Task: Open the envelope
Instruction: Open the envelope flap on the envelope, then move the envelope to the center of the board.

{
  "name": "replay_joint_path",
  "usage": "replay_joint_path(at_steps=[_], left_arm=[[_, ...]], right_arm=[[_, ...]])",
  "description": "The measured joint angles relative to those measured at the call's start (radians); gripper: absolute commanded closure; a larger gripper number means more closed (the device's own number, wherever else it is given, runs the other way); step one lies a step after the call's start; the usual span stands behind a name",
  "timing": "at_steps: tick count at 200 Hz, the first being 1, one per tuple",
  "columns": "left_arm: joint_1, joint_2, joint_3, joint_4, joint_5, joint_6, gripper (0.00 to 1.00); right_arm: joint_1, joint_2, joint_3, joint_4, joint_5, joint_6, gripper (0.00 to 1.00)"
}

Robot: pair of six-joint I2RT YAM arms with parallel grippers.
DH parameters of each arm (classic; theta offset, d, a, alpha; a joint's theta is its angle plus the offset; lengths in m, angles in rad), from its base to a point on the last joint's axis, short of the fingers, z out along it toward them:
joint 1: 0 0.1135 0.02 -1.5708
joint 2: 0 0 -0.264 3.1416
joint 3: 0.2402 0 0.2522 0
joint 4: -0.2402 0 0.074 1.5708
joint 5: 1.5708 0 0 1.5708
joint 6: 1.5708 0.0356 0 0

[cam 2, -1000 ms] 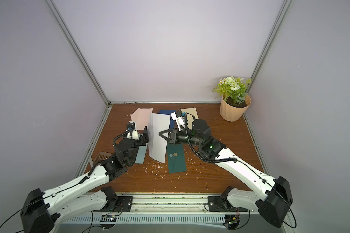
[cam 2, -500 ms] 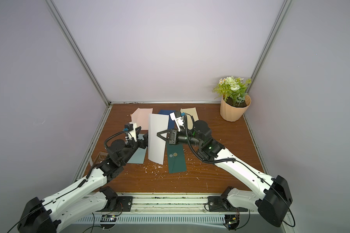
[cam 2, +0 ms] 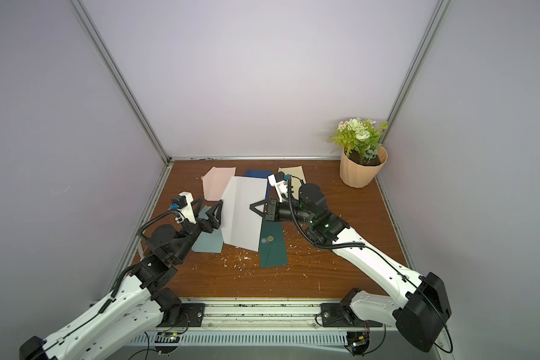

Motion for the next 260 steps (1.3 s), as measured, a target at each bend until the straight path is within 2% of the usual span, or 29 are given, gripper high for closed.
replay_joint_path(at_steps=[67, 113, 154, 186, 213, 260], left_arm=[[0.0, 0.031, -0.036, -0.044, -0.008, -0.041, 0.16], [0.0, 0.061, -0.046, -0.061, -0.028, -0.083, 0.18], [0.0, 0.081, -0.122, -0.038, 0.002, -0.118, 0.21], [0.0, 0.188, -0.131, -0.006, 0.067, -0.153, 0.25], [0.0, 0.336, -0.121, 0.034, 0.143, -0.193, 0.27], [-0.014, 0.647, 0.011, 0.026, 0.241, -0.253, 0.3]], right_arm=[[-0.026, 0.037, 0.0, -0.011, 0.011, -0.027, 1.0], [-0.096, 0.087, 0.017, -0.02, 0.011, -0.039, 1.0], [-0.163, 0.143, 0.045, -0.036, 0.013, -0.067, 1.0], [-0.209, 0.176, 0.056, -0.069, 0.02, -0.099, 1.0], [-0.245, 0.184, 0.096, -0.101, 0.039, -0.12, 1.0], [-0.282, 0.169, 0.132, -0.088, 0.045, -0.119, 1.0]])
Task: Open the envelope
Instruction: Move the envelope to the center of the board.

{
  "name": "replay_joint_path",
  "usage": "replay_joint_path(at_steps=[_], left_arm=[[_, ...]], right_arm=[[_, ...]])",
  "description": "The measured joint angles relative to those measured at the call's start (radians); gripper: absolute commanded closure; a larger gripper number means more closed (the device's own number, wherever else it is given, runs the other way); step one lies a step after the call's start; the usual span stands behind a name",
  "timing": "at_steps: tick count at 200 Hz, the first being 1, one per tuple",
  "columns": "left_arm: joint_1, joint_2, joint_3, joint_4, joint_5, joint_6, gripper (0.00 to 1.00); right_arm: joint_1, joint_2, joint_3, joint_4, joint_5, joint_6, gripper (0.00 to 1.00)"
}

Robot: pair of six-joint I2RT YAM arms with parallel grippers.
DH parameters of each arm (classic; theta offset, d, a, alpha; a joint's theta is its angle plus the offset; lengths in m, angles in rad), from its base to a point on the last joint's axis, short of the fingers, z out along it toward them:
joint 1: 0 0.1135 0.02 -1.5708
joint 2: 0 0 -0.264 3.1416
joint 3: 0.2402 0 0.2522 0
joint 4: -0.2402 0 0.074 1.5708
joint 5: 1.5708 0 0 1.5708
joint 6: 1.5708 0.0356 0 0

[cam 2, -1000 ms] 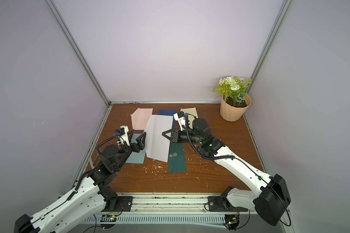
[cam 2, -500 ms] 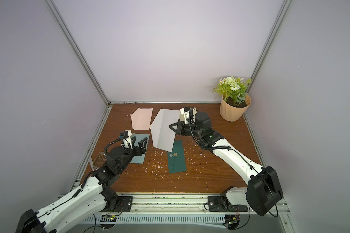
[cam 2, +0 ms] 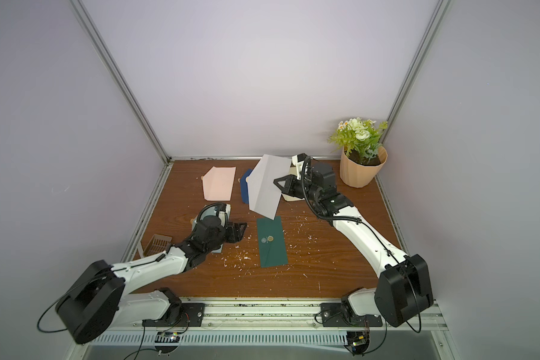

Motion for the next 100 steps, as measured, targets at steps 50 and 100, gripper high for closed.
replay_joint_path(at_steps=[50, 100], left_arm=[[-0.045, 0.205, 0.151, -0.055, 0.037, -0.024, 0.33], [-0.056, 0.286, 0.19, -0.063, 0.169, -0.06, 0.37]], right_arm=[[0.001, -0.028, -0.022, 0.024, -0.004, 0.016, 1.0], [-0.035, -0.074, -0.026, 0.029, -0.003, 0.018, 1.0]])
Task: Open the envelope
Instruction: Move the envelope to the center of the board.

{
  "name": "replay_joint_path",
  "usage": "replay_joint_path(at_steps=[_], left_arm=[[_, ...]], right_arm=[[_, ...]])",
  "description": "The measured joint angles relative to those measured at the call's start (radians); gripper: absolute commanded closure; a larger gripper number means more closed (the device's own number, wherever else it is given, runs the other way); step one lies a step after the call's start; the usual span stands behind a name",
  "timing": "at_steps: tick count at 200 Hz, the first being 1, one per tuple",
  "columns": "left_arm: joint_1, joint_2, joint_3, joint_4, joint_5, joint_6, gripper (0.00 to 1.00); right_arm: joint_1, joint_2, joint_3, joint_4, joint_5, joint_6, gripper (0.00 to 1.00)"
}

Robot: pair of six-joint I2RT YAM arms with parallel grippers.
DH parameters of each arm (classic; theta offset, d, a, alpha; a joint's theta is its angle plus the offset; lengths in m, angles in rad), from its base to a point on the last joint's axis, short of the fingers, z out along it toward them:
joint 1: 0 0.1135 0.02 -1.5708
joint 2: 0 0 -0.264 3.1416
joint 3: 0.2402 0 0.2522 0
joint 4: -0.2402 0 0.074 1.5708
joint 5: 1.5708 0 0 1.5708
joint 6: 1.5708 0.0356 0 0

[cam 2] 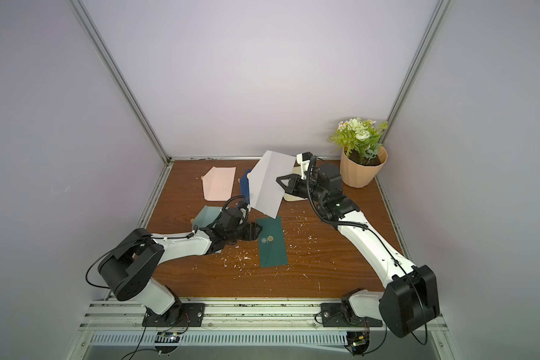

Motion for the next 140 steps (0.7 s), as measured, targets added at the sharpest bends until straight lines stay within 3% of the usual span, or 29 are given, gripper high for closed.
replay_joint_path(at_steps=[81, 140], left_arm=[[-0.022, 0.117, 0.054, 0.061, 0.118, -0.056, 0.37], [-0.114, 0.157, 0.088, 0.085, 0.163, -0.114, 0.36]], right_arm=[[-0.042, -0.018, 0.006, 0.017, -0.002, 0.014, 1.0], [-0.062, -0.021, 0.011, 0.017, -0.003, 0.019, 1.0]])
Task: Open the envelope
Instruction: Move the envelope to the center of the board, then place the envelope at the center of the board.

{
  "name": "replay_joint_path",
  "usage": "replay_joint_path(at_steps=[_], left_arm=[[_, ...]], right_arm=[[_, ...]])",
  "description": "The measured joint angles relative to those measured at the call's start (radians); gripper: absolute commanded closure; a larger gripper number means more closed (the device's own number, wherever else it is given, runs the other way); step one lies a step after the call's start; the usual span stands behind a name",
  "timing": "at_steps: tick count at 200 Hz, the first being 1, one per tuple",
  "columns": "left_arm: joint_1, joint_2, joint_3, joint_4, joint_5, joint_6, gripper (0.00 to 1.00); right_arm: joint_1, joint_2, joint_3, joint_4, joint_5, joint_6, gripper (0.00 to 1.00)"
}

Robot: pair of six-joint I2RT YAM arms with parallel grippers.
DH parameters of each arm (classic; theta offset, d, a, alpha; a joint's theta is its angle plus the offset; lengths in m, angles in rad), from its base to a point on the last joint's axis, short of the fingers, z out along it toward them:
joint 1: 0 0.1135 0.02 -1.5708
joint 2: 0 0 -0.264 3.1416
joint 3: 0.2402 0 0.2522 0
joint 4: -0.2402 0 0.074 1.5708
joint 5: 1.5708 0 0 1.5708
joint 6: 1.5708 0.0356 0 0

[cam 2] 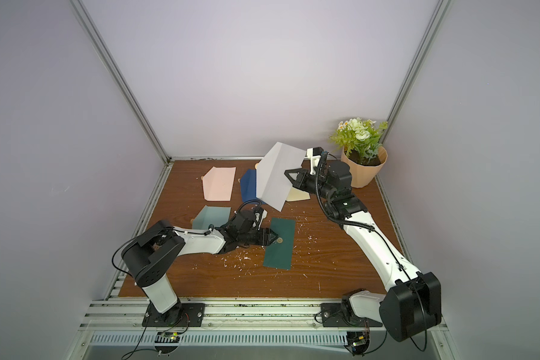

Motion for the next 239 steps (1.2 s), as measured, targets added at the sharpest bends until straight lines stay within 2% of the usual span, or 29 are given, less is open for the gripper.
replay_joint_path(at_steps=[50, 74, 99, 135, 182, 212, 239], left_arm=[[-0.069, 0.023, 0.008, 0.041, 0.033, -0.071, 0.37], [-0.073, -0.032, -0.031, 0.038, 0.005, -0.084, 0.36], [-0.067, -0.196, -0.095, -0.002, -0.063, -0.078, 0.34], [-0.064, -0.52, -0.111, -0.103, -0.174, -0.012, 0.3], [-0.015, -0.9, -0.111, -0.27, -0.352, 0.077, 0.25], [0.021, -1.027, -0.118, -0.336, -0.468, 0.113, 0.24], [0.023, -1.047, -0.148, -0.364, -0.517, 0.121, 0.23]], right_arm=[[-0.006, -0.005, 0.0, 0.007, -0.003, 0.004, 1.0], [-0.011, -0.005, 0.0, 0.007, -0.003, 0.004, 1.0], [-0.025, -0.005, 0.0, 0.009, -0.006, 0.004, 1.0], [-0.034, 0.005, -0.018, 0.053, -0.031, 0.019, 1.0], [-0.031, 0.116, -0.121, 0.151, -0.137, 0.074, 1.0], [0.007, 0.217, -0.145, 0.148, -0.193, 0.074, 1.0], [0.078, 0.274, -0.145, 0.147, -0.209, 0.055, 1.0]])
